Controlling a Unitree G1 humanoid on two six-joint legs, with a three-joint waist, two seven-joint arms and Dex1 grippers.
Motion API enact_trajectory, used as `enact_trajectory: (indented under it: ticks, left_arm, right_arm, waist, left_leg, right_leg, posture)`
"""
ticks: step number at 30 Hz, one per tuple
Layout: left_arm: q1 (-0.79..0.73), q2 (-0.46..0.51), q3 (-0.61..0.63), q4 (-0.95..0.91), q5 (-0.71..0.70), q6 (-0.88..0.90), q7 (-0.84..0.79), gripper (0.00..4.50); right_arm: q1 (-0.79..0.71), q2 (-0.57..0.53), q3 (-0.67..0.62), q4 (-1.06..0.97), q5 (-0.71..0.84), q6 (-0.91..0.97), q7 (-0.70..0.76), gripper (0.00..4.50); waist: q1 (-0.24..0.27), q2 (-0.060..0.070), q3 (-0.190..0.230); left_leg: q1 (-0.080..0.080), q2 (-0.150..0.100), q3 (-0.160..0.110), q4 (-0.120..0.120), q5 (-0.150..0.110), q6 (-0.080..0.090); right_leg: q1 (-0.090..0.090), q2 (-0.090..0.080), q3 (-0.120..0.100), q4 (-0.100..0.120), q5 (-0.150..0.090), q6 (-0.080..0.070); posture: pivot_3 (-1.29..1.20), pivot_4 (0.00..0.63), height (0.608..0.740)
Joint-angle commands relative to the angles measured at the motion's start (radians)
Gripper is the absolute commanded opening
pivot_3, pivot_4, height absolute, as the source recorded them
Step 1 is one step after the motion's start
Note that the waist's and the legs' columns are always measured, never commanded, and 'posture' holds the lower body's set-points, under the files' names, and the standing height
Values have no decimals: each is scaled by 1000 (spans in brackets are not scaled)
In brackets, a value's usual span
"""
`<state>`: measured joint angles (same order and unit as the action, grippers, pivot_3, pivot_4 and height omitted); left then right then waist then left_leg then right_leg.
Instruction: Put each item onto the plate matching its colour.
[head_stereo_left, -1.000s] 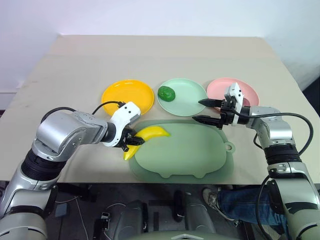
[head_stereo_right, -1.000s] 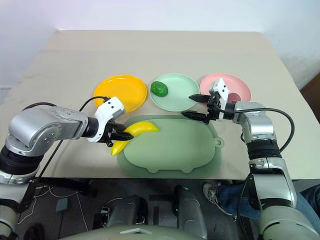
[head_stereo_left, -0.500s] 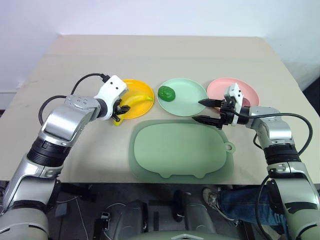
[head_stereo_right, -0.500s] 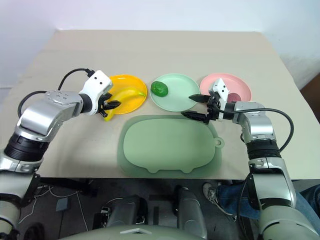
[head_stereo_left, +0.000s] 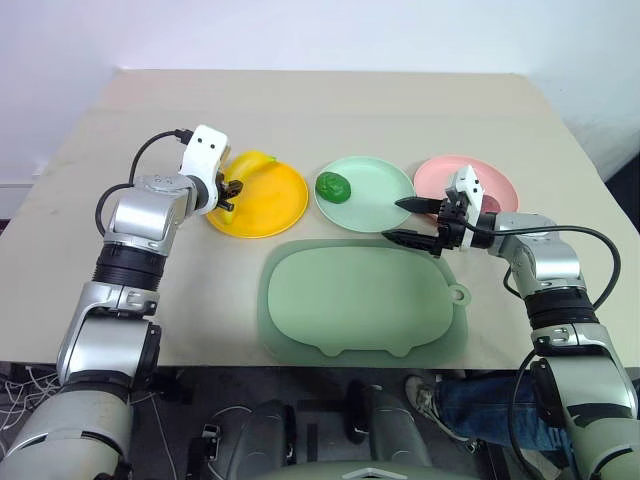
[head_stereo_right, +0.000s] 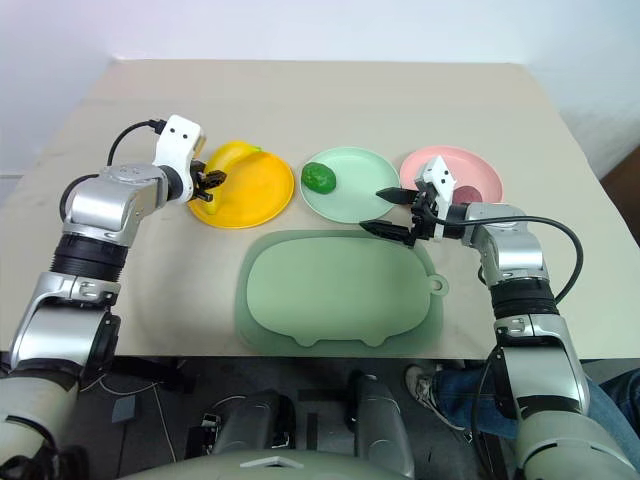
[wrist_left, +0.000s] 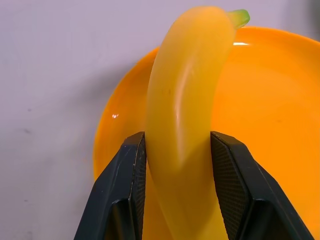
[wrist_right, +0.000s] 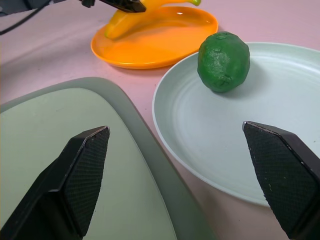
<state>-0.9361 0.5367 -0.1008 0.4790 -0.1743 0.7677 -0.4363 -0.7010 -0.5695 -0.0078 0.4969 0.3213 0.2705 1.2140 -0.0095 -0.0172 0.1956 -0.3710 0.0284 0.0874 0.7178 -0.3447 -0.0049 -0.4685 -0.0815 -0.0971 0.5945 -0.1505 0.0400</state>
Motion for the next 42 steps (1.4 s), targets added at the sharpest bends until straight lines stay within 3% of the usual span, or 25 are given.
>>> enact_trajectory:
  ticks: [1, 4, 8, 15, 18, 24, 30, 37, 42]
  left_arm:
    - [-43, -12, 46, 36, -1, -16, -13, 2269]
    - [-44, -18, 65, 42, -5, -11, -22, 3065]
    - [-31, -17, 51, 12, 10, -21, -47, 4471]
    - [-11, 78, 36, -106, 6, 4, -181, 4471]
    - [31, 140, 43, -185, 20, -69, -226, 4471]
    - [202, 208, 130, -468, -190, -83, -507, 4471]
    - [321, 199, 253, -563, -365, -231, -702, 4471]
    - [434, 141, 269, -522, -386, -508, -858, 4471]
    - [465, 34, 252, -398, -317, -666, -792, 4471]
  right_arm:
    - [-13, -2, -15, -42, 10, -1, -5, 4500]
    - [-8, -4, -15, -49, 11, 3, -5, 4500]
    - [-8, -6, -17, -50, 13, 7, -6, 4500]
    - [-11, -1, -15, -45, 13, 7, -4, 4500]
    - [-18, 1, -14, -34, 8, 0, -6, 4500]
    - [-31, 7, -12, -20, 6, -9, -5, 4500]
    - [-40, 4, -15, -14, 5, -11, -5, 4500]
    - [-44, 6, -22, -3, 6, -14, -15, 4500]
    - [-44, 12, -28, -14, 16, -5, -25, 4500]
  waist:
    - [-1, 0, 0]
    - [-1, 0, 0]
    - [-1, 0, 0]
    - [-4, 0, 0]
    - [-5, 0, 0]
    - [0, 0, 0]
    - [-2, 0, 0]
    - [0, 1, 0]
    - [3, 0, 0]
  left_leg:
    - [0, 0, 0, 0, 0, 0]
    - [0, 0, 0, 0, 0, 0]
    - [0, 0, 0, 0, 0, 0]
    - [0, 0, 0, 0, 0, 0]
    - [0, 1, 1, -1, 0, 0]
    - [-1, 1, 1, 0, 0, 0]
    - [-1, 1, 0, 0, 0, 0]
    - [0, 1, 1, 0, 0, 0]
    - [-1, 0, 0, 1, 0, 0]
  right_leg:
    - [0, 0, 0, 0, 0, 0]
    - [0, 0, 0, 0, 0, 0]
    - [0, 0, 0, 0, 0, 0]
    - [0, 0, 0, 0, 0, 0]
    - [-1, 0, 0, 0, 0, 0]
    - [-1, 0, 0, 0, 0, 0]
    - [-1, 0, 0, 1, 0, 0]
    - [-1, 0, 0, 0, 0, 0]
    - [-1, 0, 0, 0, 0, 0]
  posture:
    - [0, 150, 740]
    - [0, 150, 740]
    - [0, 150, 740]
    - [0, 150, 740]
    - [0, 150, 740]
    - [0, 150, 740]
    - [0, 150, 740]
    - [0, 150, 740]
    - [0, 150, 740]
